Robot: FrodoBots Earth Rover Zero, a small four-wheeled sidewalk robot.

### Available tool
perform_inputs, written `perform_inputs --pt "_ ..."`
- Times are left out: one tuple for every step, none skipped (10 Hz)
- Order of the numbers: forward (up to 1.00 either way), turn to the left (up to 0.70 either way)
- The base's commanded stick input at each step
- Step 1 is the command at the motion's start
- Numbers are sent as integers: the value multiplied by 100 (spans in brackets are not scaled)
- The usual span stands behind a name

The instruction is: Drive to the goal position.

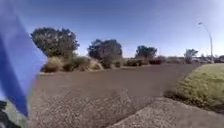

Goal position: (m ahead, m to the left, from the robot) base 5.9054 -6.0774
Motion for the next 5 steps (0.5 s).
perform_inputs --pt "70 -35" --pt "70 -35" --pt "70 -35" --pt "70 -35" --pt "70 -35"
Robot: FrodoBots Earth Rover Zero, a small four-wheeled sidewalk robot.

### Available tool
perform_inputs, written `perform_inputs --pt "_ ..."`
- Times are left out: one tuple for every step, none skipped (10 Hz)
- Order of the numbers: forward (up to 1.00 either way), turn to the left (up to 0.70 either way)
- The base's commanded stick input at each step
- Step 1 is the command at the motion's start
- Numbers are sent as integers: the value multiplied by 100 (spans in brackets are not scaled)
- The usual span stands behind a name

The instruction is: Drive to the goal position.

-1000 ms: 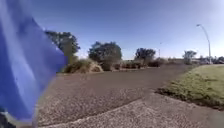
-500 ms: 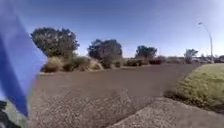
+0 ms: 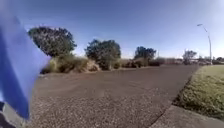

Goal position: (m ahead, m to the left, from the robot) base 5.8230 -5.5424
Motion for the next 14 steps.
perform_inputs --pt "70 -35" --pt "70 -35" --pt "70 -35" --pt "70 -35" --pt "70 -35" --pt "70 -35" --pt "70 -35" --pt "70 -35" --pt "70 -35" --pt "70 -35" --pt "70 -35" --pt "70 -35" --pt "70 -35" --pt "70 -35"
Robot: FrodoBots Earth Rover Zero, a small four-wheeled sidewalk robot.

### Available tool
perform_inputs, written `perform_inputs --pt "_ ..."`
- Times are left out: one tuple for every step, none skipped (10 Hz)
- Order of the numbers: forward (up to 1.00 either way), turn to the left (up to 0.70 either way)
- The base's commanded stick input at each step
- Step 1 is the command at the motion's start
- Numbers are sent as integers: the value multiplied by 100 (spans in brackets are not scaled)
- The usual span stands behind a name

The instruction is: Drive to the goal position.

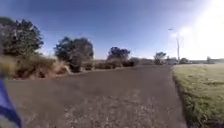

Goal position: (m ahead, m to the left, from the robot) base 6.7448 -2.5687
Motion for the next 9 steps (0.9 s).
perform_inputs --pt "70 -35" --pt "70 -35" --pt "70 -35" --pt "70 -35" --pt "70 -35" --pt "70 -24" --pt "70 -11" --pt "70 0" --pt "70 0"
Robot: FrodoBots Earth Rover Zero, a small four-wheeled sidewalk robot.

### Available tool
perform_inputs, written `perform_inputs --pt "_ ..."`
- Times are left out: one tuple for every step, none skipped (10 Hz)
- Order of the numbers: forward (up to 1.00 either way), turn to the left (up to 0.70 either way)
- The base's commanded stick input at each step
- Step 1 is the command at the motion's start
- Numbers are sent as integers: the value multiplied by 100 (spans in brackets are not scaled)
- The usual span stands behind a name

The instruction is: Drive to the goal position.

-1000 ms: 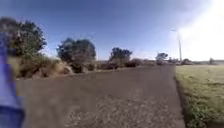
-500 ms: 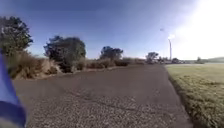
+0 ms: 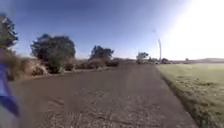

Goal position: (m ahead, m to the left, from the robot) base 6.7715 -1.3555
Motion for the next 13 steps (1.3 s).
perform_inputs --pt "70 0" --pt "70 0" --pt "70 0" --pt "70 0" --pt "70 0" --pt "70 0" --pt "70 0" --pt "70 -5" --pt "70 -12" --pt "70 -19" --pt "70 -26" --pt "70 -34" --pt "70 -35"
